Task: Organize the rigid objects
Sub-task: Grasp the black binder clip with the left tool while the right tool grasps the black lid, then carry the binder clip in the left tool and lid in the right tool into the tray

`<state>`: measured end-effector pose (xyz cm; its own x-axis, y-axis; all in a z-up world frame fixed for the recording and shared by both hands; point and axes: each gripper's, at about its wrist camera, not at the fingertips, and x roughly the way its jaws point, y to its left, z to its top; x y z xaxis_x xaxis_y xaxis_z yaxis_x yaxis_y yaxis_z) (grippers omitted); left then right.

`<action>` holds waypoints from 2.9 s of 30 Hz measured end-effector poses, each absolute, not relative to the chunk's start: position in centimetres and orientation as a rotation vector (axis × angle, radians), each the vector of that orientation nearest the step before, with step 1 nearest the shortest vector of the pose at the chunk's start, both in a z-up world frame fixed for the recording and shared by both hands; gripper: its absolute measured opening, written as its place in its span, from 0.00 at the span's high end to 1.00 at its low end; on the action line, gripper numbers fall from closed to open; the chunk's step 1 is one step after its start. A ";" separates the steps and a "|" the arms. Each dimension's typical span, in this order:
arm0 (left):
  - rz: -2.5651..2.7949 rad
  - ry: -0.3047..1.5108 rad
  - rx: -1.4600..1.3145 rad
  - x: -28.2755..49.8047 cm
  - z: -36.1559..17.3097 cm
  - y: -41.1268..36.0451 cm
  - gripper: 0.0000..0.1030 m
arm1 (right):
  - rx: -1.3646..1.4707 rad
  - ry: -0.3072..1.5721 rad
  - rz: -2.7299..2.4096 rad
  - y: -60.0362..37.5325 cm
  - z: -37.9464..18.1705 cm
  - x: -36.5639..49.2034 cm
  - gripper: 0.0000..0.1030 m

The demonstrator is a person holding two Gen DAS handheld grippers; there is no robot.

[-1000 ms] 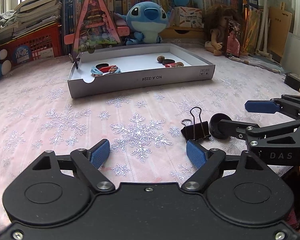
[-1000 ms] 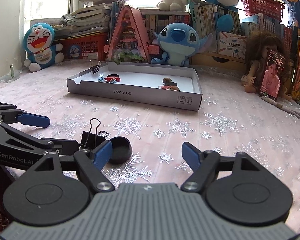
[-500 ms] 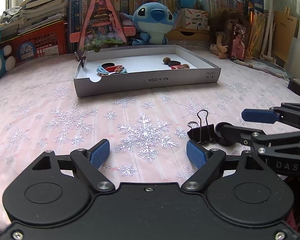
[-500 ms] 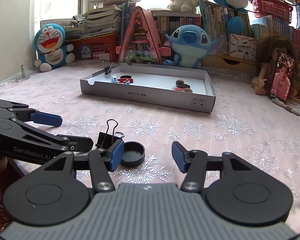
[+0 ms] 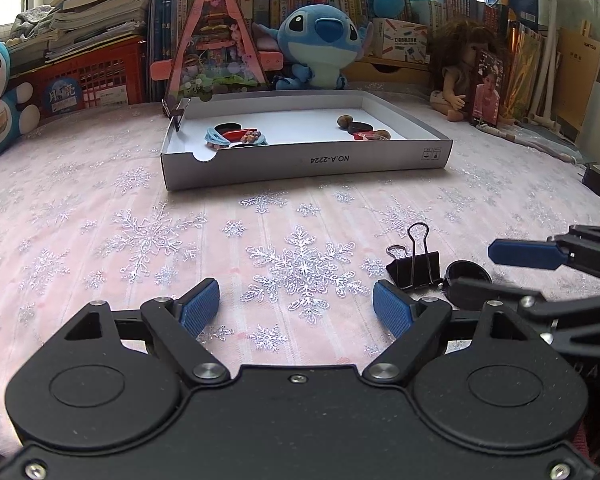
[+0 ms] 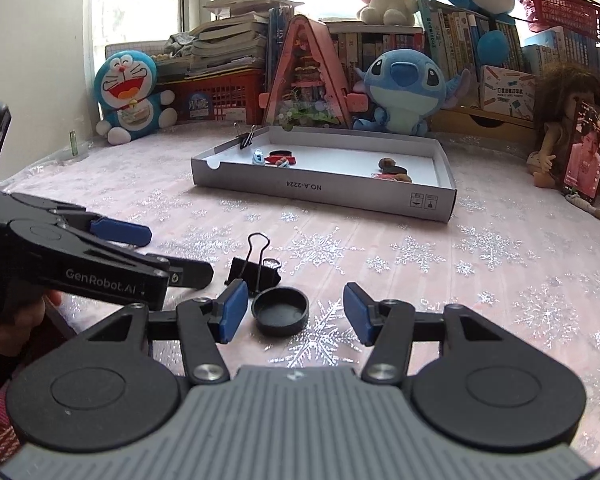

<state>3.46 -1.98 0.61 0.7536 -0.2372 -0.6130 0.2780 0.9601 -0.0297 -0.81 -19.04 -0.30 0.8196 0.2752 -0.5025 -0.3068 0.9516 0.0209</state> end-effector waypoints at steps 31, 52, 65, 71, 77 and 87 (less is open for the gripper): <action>-0.233 0.561 0.033 2.4 -0.1 -9.7 0.70 | 0.024 0.448 -0.044 -22.9 -1.5 -2.1 0.63; -0.145 0.537 0.052 1.8 0.0 -3.3 0.70 | -0.003 0.427 0.072 -18.5 -2.0 -1.3 0.62; -0.099 0.501 0.050 1.6 -0.9 -3.2 0.54 | -0.025 0.354 -0.047 -17.5 -3.0 -1.2 0.36; -0.076 0.477 0.048 1.1 -1.4 -3.5 0.54 | -0.003 0.348 -0.074 -17.6 -3.4 -1.4 0.32; -0.102 0.498 0.030 1.1 -0.8 -3.2 0.72 | 0.014 0.363 -0.046 -17.3 -2.9 -1.4 0.55; -0.119 0.555 0.006 1.9 0.4 -2.6 0.72 | -0.005 0.377 -0.004 -17.0 -1.8 -1.4 0.63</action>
